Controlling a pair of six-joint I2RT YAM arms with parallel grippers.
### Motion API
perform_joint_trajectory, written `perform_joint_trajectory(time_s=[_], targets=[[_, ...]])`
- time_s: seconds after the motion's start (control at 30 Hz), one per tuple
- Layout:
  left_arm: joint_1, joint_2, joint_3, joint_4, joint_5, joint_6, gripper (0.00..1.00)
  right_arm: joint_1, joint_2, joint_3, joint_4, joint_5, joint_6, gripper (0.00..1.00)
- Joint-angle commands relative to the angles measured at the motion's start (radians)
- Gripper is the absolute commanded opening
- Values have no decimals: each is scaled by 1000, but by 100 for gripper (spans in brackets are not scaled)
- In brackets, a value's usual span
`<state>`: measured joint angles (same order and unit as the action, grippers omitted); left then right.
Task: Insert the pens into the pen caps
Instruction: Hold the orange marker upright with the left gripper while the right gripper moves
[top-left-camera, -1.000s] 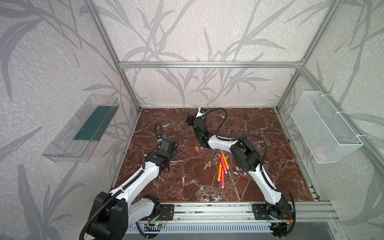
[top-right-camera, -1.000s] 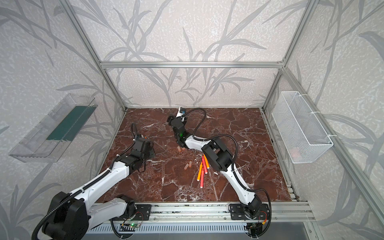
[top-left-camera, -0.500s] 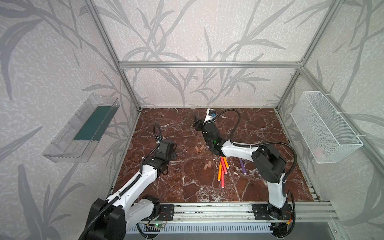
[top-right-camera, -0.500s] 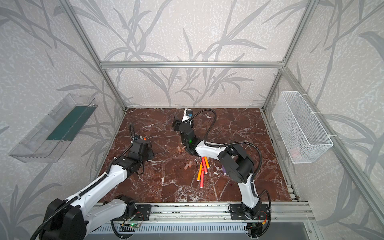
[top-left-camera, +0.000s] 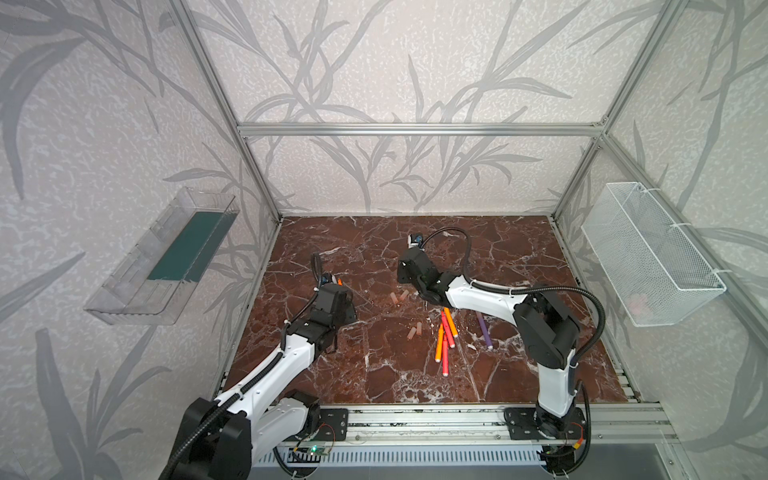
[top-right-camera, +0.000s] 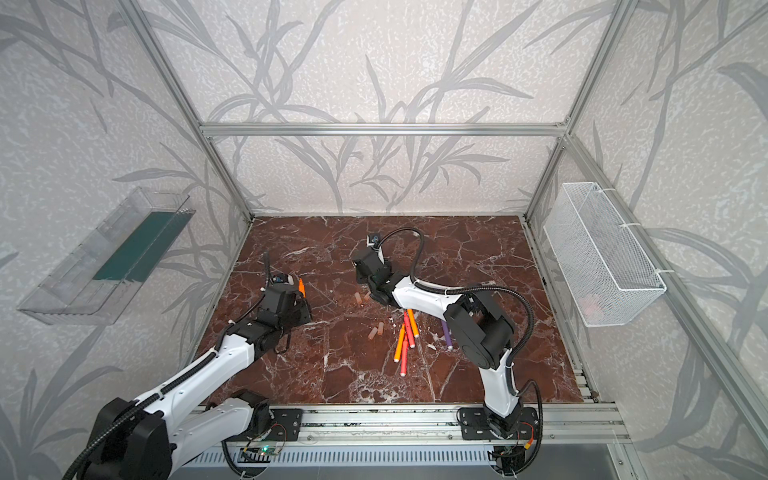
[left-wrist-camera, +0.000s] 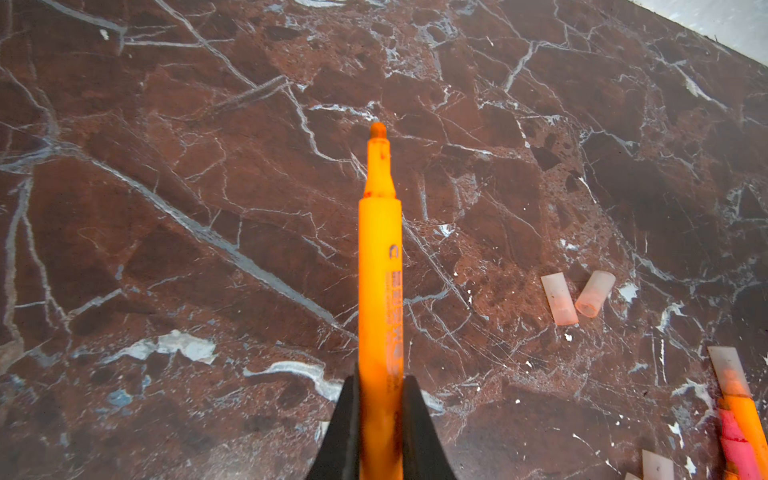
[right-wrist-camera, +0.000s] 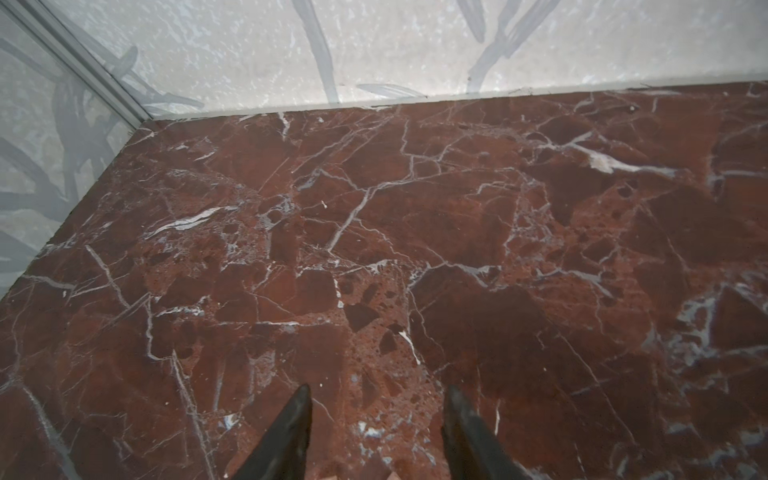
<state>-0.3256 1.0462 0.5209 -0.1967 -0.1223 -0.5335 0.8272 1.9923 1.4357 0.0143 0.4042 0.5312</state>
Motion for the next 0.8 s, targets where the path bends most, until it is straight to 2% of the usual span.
perform_joint_trajectory(time_s=[0.0,0.1,0.47,0.77], targets=[[3,-34,-18,69,71,38,0,0,81,73,-250,-57,-8,50],[3,-56,-29,80,104,44,0,0,108,86,-258,-49,7,49],[3,-128,-53,69,95,44,0,-10,169,110,-310,-80,45,49],[3,-147,-60,69,95,41,0,-8,163,86,-336,-125,61,42]])
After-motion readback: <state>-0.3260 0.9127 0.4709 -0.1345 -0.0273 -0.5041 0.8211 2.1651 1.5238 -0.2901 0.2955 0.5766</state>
